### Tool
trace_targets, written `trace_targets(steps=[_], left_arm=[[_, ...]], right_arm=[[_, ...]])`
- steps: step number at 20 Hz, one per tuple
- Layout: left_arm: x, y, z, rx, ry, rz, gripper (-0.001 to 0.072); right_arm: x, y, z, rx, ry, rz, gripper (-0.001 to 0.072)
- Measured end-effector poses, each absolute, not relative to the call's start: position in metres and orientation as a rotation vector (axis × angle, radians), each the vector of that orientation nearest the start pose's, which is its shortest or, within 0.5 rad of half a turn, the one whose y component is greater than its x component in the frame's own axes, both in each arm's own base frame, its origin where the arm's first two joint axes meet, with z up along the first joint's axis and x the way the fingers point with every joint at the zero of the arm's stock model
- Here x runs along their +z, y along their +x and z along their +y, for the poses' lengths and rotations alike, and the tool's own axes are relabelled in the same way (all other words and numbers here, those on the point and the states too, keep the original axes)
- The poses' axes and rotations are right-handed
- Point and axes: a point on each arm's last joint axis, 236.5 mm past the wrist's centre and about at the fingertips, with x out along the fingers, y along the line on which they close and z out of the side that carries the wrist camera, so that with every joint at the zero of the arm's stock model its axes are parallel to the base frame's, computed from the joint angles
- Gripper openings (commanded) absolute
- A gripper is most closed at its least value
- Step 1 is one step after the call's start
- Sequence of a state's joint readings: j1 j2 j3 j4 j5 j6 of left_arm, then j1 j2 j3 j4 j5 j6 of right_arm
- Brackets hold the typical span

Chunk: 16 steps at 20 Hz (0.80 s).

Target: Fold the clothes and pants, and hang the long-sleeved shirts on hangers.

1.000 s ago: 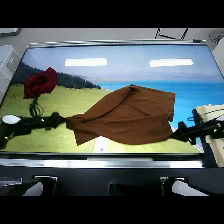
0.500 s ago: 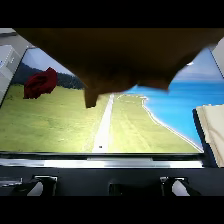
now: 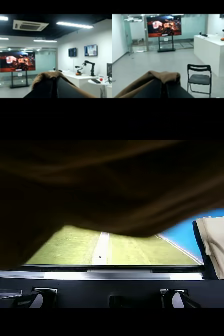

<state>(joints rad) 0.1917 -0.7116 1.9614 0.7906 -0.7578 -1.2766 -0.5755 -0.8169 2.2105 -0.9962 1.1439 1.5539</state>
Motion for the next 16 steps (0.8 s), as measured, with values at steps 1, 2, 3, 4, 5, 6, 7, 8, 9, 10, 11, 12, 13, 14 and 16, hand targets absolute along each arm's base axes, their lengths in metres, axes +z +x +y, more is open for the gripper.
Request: trace_targets(steps=[1, 2, 3, 4, 5, 6, 7, 8, 9, 10, 11, 12, 13, 14, 16], left_arm=[[0.643, 0.151, -0.085, -0.385, -0.092, -0.561, 0.0024], [0.639, 0.154, -0.082, -0.368, -0.089, -0.544, 0.0024], [0.632, 0.162, -0.078, -0.347, -0.086, -0.505, 0.0025], [0.62, 0.175, -0.074, -0.33, -0.088, -0.45, 0.0024], [0.603, 0.194, -0.071, -0.319, -0.092, -0.373, 0.0024], [0.577, 0.22, -0.068, -0.312, -0.103, -0.267, 0.0025], [0.543, 0.25, -0.065, -0.313, -0.126, -0.141, 0.0025], [0.504, 0.282, -0.062, -0.313, -0.151, -0.012, 0.0025], [0.463, 0.311, -0.059, -0.313, -0.185, 0.107, 0.0025], [0.417, 0.339, -0.058, -0.313, -0.221, 0.227, 0.0026], [0.364, 0.367, -0.057, -0.307, -0.263, 0.355, 0.0026], [0.313, 0.389, -0.057, -0.299, -0.296, 0.461, 0.0026], [0.26, 0.41, -0.059, -0.288, -0.338, 0.562, 0.0027], [0.21, 0.428, -0.061, -0.269, -0.374, 0.645, 0.0026], [0.127, 0.455, -0.059, -0.217, -0.427, 0.763, 0.0026]], right_arm=[[0.602, 0.189, 0.015, -0.028, 0.087, -0.275, 0.0034], [0.596, 0.195, 0.011, -0.034, 0.097, -0.249, 0.0033], [0.585, 0.205, 0.006, -0.038, 0.112, -0.199, 0.0033], [0.566, 0.221, -0.002, -0.04, 0.131, -0.117, 0.0032], [0.541, 0.24, -0.011, -0.035, 0.161, -0.013, 0.0032], [0.505, 0.263, -0.02, -0.019, 0.209, 0.121, 0.0032], [0.465, 0.286, -0.027, 0.003, 0.265, 0.259, 0.0032], [0.418, 0.308, -0.032, 0.033, 0.328, 0.406, 0.0032], [0.366, 0.328, -0.034, 0.06, 0.374, 0.556, 0.0032], [0.317, 0.345, -0.033, 0.078, 0.402, 0.682, 0.0033], [0.269, 0.36, -0.03, 0.085, 0.42, 0.792, 0.0033], [0.22, 0.376, -0.028, 0.076, 0.438, 0.89, 0.0033], [0.173, 0.391, -0.025, 0.056, 0.454, 0.972, 0.0033], [0.135, 0.405, -0.02, 0.047, 0.466, 1.028, 0.0033], [0.074, 0.435, -0.007, 0.043, 0.48, 1.092, 0.0033]])
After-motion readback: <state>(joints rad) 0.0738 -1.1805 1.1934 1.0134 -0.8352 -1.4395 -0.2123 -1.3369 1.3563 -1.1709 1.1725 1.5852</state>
